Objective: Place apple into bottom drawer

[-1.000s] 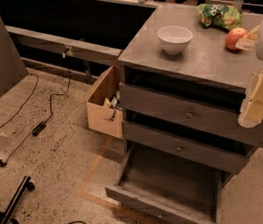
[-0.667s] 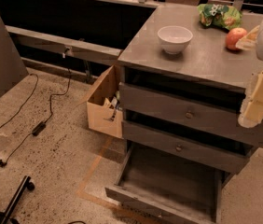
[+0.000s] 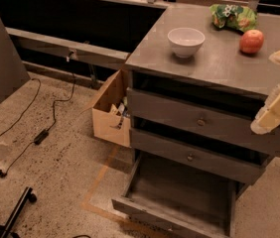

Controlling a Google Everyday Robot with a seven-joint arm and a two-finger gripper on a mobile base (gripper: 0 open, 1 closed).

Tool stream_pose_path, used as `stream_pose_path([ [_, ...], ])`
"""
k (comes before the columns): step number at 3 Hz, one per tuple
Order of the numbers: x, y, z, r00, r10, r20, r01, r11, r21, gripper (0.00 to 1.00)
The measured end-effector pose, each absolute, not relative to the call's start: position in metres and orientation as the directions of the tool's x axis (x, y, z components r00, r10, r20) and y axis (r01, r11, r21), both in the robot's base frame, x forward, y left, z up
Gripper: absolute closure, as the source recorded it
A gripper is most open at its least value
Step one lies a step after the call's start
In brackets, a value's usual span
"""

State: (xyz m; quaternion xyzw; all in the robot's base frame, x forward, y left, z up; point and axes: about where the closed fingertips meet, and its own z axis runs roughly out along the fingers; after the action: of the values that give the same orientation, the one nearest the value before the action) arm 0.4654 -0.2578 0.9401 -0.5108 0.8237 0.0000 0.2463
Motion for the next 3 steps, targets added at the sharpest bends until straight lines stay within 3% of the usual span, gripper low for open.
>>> stream_pose_path([
  [2, 0.534, -0.330, 0.922, -0.333, -0.555, -0.762, -0.657, 0.716, -0.235, 0.00],
  [3, 0.575, -0.367, 0.919, -0.298, -0.432, -0.851, -0.537, 0.813, -0.225, 0.00],
])
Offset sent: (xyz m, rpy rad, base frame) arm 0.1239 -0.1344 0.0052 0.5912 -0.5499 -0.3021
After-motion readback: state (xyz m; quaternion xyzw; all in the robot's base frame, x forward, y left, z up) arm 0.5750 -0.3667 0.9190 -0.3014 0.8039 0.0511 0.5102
